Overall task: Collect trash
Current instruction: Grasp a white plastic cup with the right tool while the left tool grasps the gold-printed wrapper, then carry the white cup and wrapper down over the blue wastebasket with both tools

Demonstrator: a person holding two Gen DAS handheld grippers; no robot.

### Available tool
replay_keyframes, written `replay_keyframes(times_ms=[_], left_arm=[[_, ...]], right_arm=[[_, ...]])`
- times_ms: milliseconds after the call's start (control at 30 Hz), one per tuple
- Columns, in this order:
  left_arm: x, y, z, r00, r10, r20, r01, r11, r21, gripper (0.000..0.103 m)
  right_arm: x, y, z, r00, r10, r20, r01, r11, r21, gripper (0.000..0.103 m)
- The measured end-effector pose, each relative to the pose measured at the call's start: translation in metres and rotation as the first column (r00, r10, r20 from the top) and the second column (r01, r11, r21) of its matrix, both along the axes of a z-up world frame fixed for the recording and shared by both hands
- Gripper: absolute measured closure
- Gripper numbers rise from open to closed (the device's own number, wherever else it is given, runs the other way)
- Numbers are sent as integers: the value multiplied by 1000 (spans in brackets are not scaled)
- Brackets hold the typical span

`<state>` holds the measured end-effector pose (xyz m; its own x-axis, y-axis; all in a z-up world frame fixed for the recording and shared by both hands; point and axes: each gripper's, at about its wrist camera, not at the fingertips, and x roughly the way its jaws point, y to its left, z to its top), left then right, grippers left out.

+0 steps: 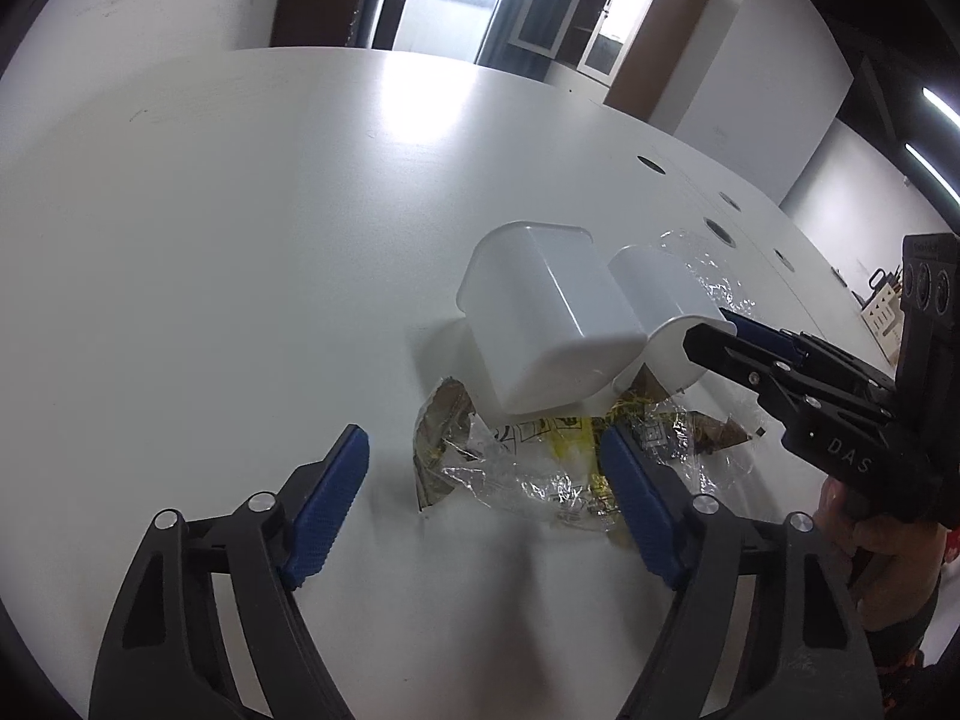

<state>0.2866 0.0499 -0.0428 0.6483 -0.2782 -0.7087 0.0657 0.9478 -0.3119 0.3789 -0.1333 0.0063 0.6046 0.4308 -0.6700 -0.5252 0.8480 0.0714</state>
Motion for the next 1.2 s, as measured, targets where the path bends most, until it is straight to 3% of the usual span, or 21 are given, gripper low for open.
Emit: replay_keyframes(times_ms=[67,133,200,300,400,633,967,1200], left_arm=[[2,1,-4,1000,-6,-20,5,999,-36,32],[3,5,-5,1000,19,-23,-20,999,-41,45],[3,8,-6,999,22,-24,-23,998,-51,64],[2,8,-6,1000,17,-19,-19,997,-70,80],[0,12,-6,1000,20,-7,-20,996,-91,86],[-14,24,-7,998,56,12,-54,987,-149,88],[-90,24,13,992,103,69,-88,978,-191,89],[-150,26,35,980,144,138,-122,980,-157,89]], right_arm=[[1,0,-2,1000,-6,-8,6,1000,-3,74],[2,-1,-4,1000,-9,-20,9,1000,-1,87],[2,-5,-3,1000,-25,-18,26,999,24,90],[-1,-7,-4,999,-37,-12,37,999,28,98],[-5,-7,-5,999,-24,-22,25,998,53,99],[-20,-24,7,997,-81,11,79,989,124,100],[-81,-42,36,988,-113,108,103,990,97,100],[-121,-59,47,982,-126,142,114,990,85,100]])
